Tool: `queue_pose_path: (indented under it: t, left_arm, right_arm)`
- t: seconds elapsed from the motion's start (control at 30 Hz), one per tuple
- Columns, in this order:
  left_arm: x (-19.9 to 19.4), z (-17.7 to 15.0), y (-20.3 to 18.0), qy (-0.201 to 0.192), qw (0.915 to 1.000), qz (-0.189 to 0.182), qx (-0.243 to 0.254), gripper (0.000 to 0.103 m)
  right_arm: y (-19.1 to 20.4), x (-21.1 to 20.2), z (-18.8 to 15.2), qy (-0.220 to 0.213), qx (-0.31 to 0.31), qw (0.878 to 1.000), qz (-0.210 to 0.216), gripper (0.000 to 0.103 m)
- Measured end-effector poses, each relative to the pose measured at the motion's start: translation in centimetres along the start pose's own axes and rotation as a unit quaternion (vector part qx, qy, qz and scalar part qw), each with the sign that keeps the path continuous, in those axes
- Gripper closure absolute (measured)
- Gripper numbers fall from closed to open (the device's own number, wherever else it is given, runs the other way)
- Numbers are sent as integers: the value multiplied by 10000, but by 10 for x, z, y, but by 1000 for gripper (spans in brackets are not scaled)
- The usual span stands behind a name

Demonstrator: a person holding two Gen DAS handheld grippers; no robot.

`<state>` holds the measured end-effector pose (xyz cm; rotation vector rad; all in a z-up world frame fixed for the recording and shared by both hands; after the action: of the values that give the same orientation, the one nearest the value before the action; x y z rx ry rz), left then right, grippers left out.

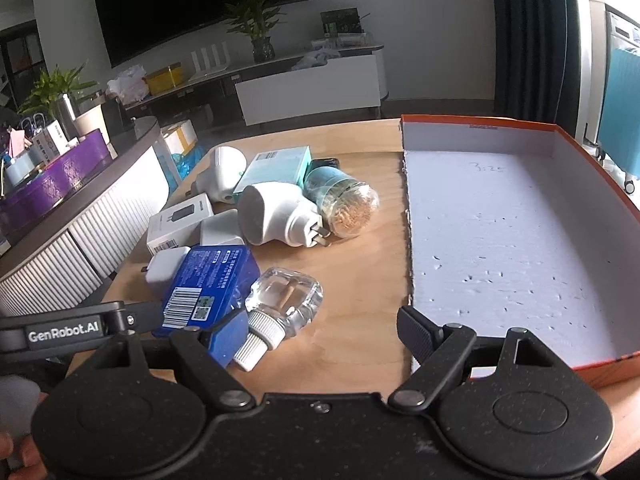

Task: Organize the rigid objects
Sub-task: 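Grasp the clear glass bottle with the right gripper while the left grasps the blue box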

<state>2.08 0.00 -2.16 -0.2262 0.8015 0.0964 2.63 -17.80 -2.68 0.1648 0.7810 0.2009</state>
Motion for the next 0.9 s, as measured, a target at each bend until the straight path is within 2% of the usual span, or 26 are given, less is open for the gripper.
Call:
queue_pose_path:
  t: [0.27,0.43,0.5,0.6,0.73,0.77,0.8,0.83,0.9]
  left_arm:
    - [2,1,3,-8,10000,13,-64,0]
    - [1,1,3,23,9999,-8,-106,0]
    - [4,3,5,1,10000,-12,-71,0]
    - [6,3,-1,-26,10000,-35,11,0]
    - [8,3,-9,6,9999,-57,103,0]
    - [10,4,-11,45,9999,-48,126,0]
    - [11,4,-11,82,9998,-20,154,0]
    - [11,5,-12,86,9998,1,182,0]
    - [13,5,-15,70,9997,10,233,0]
  right_arm:
    - [11,31,4,129,-140,9997,133,7]
    - [9,43,5,334,-233,9992,32,10]
    - [4,42,4,277,-258,9993,-44,13]
    - [-2,44,7,260,-232,9993,95,13]
    - [2,50,8,214,-442,9988,65,12]
    - [4,52,8,187,-553,9983,55,17]
    - [5,53,8,141,-641,9978,51,35]
    - [7,52,7,78,-726,9973,85,41]
    - [8,51,7,37,-835,9965,54,41]
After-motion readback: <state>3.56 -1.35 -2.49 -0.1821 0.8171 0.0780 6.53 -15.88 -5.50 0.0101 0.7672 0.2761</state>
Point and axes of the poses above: each gripper's, at about its wrist camera, not at the fingertips, and x roughly the way its jaws point, y to its left, z to its top, the point moved 3 cm from there along x, roughly the way its jaws point, and after that the axes turned 2 degrees about -x, right-handed, at the moved point
